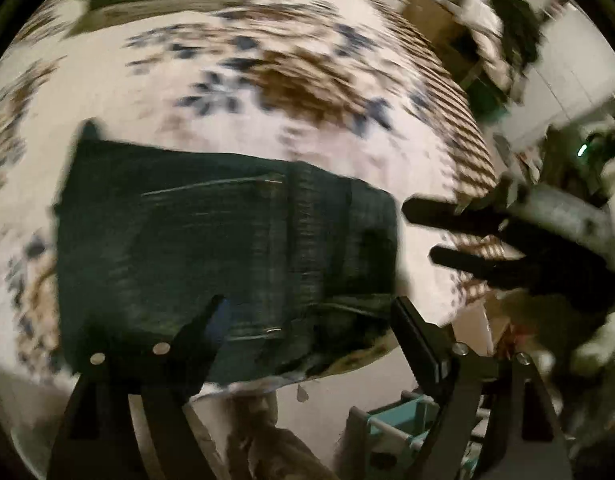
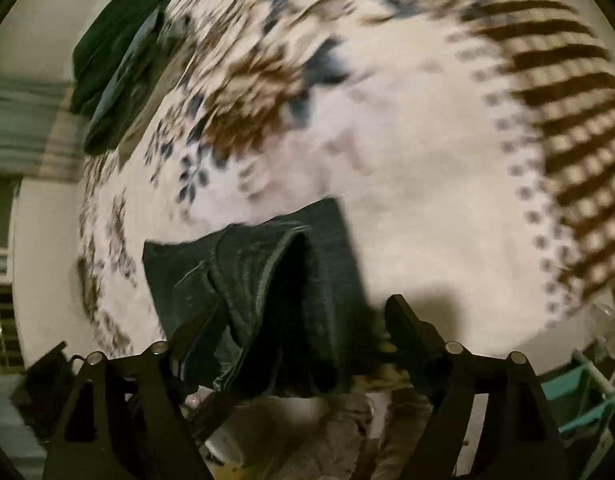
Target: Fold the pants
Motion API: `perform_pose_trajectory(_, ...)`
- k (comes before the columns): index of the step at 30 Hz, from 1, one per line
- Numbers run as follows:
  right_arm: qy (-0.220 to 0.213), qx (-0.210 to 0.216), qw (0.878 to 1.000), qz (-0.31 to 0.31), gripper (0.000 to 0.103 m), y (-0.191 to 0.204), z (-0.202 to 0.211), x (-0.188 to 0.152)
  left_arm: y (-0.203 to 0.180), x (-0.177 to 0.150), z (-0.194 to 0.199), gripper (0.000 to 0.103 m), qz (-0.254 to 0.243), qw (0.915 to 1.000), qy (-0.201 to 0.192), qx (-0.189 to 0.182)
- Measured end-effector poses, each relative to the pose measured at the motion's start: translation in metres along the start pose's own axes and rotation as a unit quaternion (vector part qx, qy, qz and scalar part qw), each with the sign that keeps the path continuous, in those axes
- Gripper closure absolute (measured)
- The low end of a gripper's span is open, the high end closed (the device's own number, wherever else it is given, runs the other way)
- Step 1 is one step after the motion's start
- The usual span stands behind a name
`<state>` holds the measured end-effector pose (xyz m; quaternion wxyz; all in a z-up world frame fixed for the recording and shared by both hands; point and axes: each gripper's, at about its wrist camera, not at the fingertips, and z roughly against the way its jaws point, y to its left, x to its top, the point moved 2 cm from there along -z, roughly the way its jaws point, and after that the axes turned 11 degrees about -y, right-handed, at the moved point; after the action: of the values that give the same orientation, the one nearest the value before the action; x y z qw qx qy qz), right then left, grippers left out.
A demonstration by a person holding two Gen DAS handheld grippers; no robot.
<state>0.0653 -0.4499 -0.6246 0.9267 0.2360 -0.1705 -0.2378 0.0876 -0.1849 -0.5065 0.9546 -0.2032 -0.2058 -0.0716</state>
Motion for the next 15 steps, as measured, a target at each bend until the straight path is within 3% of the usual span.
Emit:
perform_pose_trajectory(6,0.073,0.010,0.997,0.020,0.020,0.021,-0.068,-0.011,0.070,0.017,0.035,0.022,0.096,0.9935,-0.030,0.054)
perform_pose_trajectory(8,0.056,-0.025,0.998,0.034,0.050,0.024,-0.077,-0.012,0.093,0.024,0.042,0.022,0.113,0.9899,-0.042,0.074)
perform_pose_trajectory(9,0.052,-0.030,0.998,0.035,0.091,0.025,-0.079,-0.012,0.103,0.027,0.044,0.022,0.118,0.9883,-0.046,0.085)
perform_pose_trajectory(12,0.038,-0.042,0.998,0.028,0.097,0.030,-0.070,-0.011,0.129,0.036,0.044,0.022,0.139,0.9837,-0.054,0.101)
perform_pose_trajectory(15,0.011,-0.055,0.997,0.050,0.097,0.038,-0.043,-0.005,0.144,0.045,0.041,0.022,0.156,0.9816,-0.060,0.092)
